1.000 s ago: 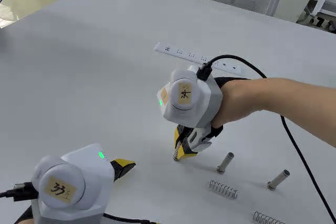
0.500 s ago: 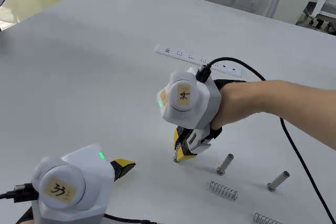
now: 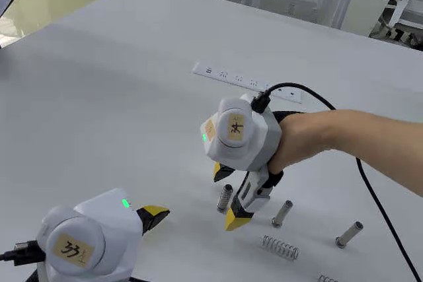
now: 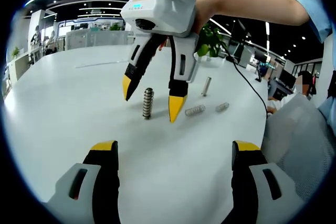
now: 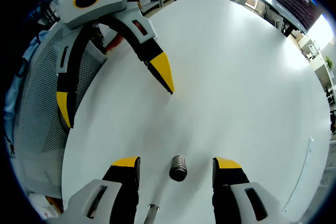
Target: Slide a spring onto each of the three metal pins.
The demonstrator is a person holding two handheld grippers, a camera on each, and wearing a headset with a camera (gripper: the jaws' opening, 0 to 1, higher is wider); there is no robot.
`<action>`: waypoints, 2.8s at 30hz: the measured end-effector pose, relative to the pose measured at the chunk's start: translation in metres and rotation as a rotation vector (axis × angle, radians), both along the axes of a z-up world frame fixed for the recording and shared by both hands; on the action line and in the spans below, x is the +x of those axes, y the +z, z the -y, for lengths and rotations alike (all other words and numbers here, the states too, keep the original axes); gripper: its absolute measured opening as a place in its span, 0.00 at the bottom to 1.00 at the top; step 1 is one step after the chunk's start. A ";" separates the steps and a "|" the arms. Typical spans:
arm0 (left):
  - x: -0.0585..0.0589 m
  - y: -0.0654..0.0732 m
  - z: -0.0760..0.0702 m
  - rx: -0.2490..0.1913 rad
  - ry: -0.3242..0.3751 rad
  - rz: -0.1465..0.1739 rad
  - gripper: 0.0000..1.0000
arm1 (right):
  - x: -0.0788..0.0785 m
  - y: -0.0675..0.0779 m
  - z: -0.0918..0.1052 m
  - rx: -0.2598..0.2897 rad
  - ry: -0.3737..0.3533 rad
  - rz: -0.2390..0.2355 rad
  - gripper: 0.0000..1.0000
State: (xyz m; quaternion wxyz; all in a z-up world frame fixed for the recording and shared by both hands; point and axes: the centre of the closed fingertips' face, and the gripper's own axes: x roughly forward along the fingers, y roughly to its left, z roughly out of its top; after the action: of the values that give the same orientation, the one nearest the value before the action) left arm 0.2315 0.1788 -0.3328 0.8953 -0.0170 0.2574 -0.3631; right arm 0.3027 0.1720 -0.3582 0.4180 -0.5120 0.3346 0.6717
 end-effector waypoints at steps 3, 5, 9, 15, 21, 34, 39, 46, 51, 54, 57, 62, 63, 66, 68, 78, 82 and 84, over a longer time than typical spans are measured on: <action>0.001 0.001 0.000 0.005 0.001 0.007 0.87 | 0.001 0.001 0.000 0.022 -0.010 0.004 0.70; 0.003 0.002 0.000 0.000 0.007 0.010 0.87 | 0.002 0.002 -0.002 0.052 0.019 0.018 0.76; 0.006 0.004 -0.003 0.005 0.023 0.023 0.87 | 0.002 0.003 0.001 0.076 0.006 0.024 0.88; 0.008 0.006 -0.003 0.006 0.026 0.029 0.87 | 0.003 0.006 0.005 0.094 -0.019 0.027 0.99; 0.010 0.010 -0.003 0.003 0.030 0.035 0.87 | 0.006 0.011 0.007 0.129 -0.040 0.046 0.99; 0.012 0.018 -0.004 0.016 0.037 0.051 0.86 | 0.007 0.035 0.020 0.263 -0.142 0.055 0.99; 0.013 0.021 -0.003 0.020 0.037 0.055 0.86 | 0.005 0.042 0.035 0.323 -0.229 0.049 0.99; 0.014 0.022 0.002 0.026 0.022 0.056 0.86 | -0.001 0.042 0.062 0.354 -0.301 0.053 0.99; 0.016 0.023 0.008 0.037 -0.002 0.058 0.86 | -0.003 0.045 0.081 0.391 -0.376 0.049 0.98; 0.017 0.025 0.014 0.046 -0.025 0.063 0.86 | -0.006 0.046 0.095 0.411 -0.420 0.056 0.98; 0.018 0.026 0.019 0.050 -0.046 0.067 0.86 | -0.009 0.047 0.109 0.431 -0.466 0.055 0.98; 0.020 0.026 0.028 0.062 -0.081 0.069 0.85 | -0.015 0.046 0.135 0.446 -0.530 0.065 0.97; 0.020 0.026 0.029 0.064 -0.087 0.072 0.84 | -0.016 0.046 0.138 0.447 -0.541 0.065 0.97; 0.021 0.026 0.034 0.066 -0.105 0.072 0.84 | -0.020 0.045 0.151 0.451 -0.572 0.066 0.97; 0.021 0.026 0.037 0.071 -0.115 0.071 0.84 | -0.020 0.046 0.158 0.468 -0.618 0.068 0.97; 0.019 0.025 0.042 0.077 -0.147 0.062 0.84 | -0.034 0.042 0.187 0.498 -0.707 0.075 0.95; 0.018 0.023 0.043 0.083 -0.156 0.057 0.83 | -0.043 0.037 0.201 0.501 -0.751 0.069 0.95; 0.018 0.022 0.043 0.087 -0.160 0.055 0.83 | -0.048 0.034 0.209 0.498 -0.780 0.064 0.95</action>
State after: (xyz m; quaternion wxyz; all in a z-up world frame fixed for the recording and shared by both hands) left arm 0.2494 0.1359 -0.3104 0.8700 0.0527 0.2486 -0.4225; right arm 0.2549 -0.0375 -0.3239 0.7598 -0.2524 0.3178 0.5079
